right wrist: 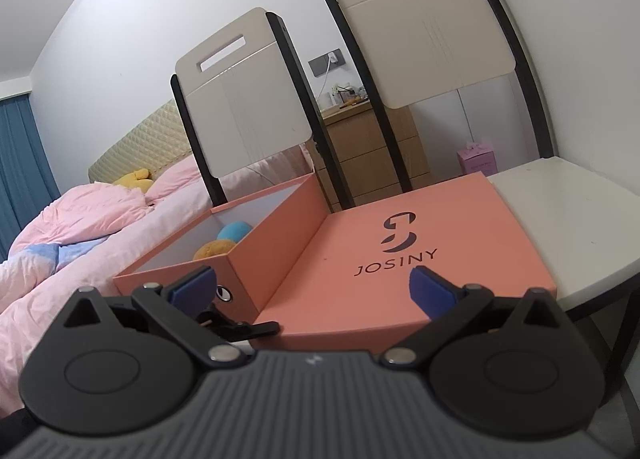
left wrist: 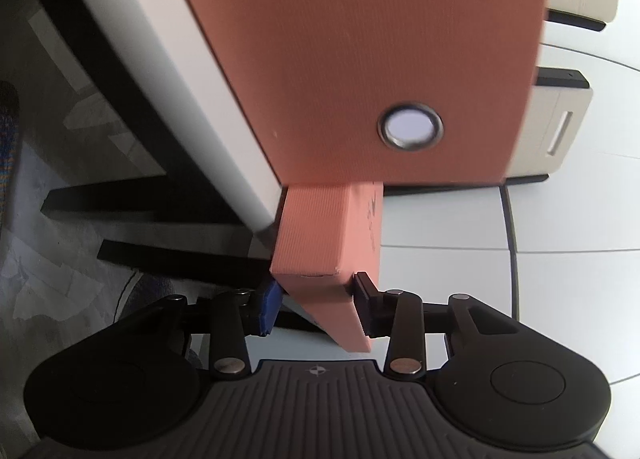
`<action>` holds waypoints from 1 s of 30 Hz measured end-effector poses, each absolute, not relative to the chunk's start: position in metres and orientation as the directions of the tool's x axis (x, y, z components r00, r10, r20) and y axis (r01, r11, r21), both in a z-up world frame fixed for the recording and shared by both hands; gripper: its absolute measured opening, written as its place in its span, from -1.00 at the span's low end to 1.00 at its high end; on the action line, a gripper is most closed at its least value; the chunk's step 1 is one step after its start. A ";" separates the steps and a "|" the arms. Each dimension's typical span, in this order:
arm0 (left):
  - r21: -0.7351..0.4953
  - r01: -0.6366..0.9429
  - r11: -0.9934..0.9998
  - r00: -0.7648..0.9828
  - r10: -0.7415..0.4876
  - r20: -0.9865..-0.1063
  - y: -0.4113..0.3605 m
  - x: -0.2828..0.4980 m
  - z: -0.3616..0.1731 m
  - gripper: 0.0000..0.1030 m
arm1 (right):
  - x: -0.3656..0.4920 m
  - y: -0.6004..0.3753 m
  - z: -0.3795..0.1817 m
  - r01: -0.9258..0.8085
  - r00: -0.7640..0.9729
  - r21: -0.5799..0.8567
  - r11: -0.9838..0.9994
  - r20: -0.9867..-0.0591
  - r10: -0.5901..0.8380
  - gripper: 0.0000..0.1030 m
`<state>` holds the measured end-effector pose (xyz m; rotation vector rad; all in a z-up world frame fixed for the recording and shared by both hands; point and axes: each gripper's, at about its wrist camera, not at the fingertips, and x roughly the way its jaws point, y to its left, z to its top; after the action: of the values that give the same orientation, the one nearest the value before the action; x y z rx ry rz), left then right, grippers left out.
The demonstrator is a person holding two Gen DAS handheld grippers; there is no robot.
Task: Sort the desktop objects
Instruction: 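Hold the pink JOSINY lid edge closed in the left gripper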
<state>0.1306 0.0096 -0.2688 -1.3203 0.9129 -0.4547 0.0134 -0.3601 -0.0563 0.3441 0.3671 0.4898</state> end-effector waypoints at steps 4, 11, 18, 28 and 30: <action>-0.954 -0.207 0.216 0.579 -0.759 -0.297 0.015 0.105 -0.258 -0.17 | 0.011 -0.362 -0.059 -0.386 0.817 0.408 0.827 -0.266 0.512 1.00; -0.965 -0.187 0.185 0.548 -0.795 -0.259 0.004 0.073 -0.244 -0.18 | 0.010 -0.368 -0.064 -0.363 0.816 0.425 0.829 -0.284 0.503 1.00; -0.964 -0.169 0.206 0.554 -0.789 -0.266 -0.001 0.075 -0.238 -0.17 | 0.012 -0.367 -0.065 -0.366 0.812 0.424 0.828 -0.290 0.507 1.00; -0.964 -0.150 0.221 0.572 -0.775 -0.266 0.008 0.075 -0.219 0.17 | 0.012 -0.383 -0.069 -0.352 0.813 0.449 0.821 -0.289 0.506 1.00; -0.964 -0.151 0.219 0.579 -0.771 -0.266 0.008 0.079 -0.219 0.18 | 0.011 -0.387 -0.070 -0.349 0.814 0.450 0.822 -0.288 0.504 1.00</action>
<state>0.0793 0.0082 -0.2187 -1.3076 0.8931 -0.5186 0.0105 -0.3869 -0.0703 0.3928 0.4120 0.4675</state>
